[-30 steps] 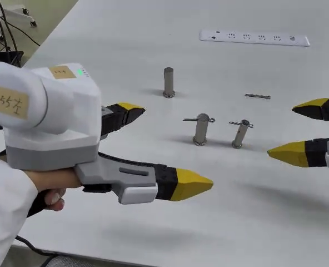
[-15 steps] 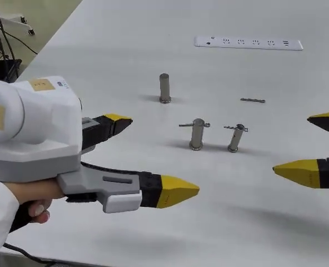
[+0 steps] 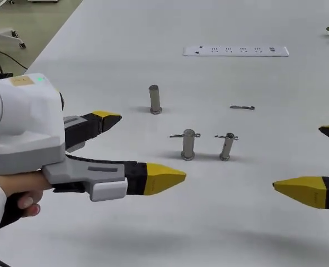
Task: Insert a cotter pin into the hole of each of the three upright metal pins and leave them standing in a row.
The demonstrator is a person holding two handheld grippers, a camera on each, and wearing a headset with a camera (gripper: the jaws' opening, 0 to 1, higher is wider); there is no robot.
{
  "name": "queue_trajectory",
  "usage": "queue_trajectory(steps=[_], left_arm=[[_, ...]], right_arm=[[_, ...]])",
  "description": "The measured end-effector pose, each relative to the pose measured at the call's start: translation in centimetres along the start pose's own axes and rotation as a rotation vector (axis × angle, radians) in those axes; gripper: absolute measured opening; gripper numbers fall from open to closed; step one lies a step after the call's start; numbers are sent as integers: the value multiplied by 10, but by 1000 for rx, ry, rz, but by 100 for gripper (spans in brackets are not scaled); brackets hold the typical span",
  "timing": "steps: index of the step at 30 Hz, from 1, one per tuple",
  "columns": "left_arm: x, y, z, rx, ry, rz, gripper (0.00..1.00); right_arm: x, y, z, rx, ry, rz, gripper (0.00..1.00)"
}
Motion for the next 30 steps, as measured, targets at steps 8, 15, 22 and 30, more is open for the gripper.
queue_trajectory(steps=[8, 15, 22, 30], left_arm=[[-20, 13, 15, 14, 42, 15, 98], [-32, 31, 29, 58, 69, 34, 91], [-48, 44, 42, 133, 31, 65, 78], [-69, 58, 44, 154, 15, 110, 62]], right_arm=[[-2, -5, 0, -26, -9, -33, 98], [-4, -8, 2, -35, -22, -48, 98], [-6, -12, 2, -29, -4, -55, 97], [-7, -14, 3, -31, -10, -63, 96]])
Point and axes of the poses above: the centre of the closed fingertips' face, and the gripper's own axes: y roughly forward along the fingers, x roughly to its right, z roughly out of its top, the point moved 9 cm from there along -y, roughly backward along the fingers, and after that the axes turned 3 degrees about y, right-handed, at the moved point
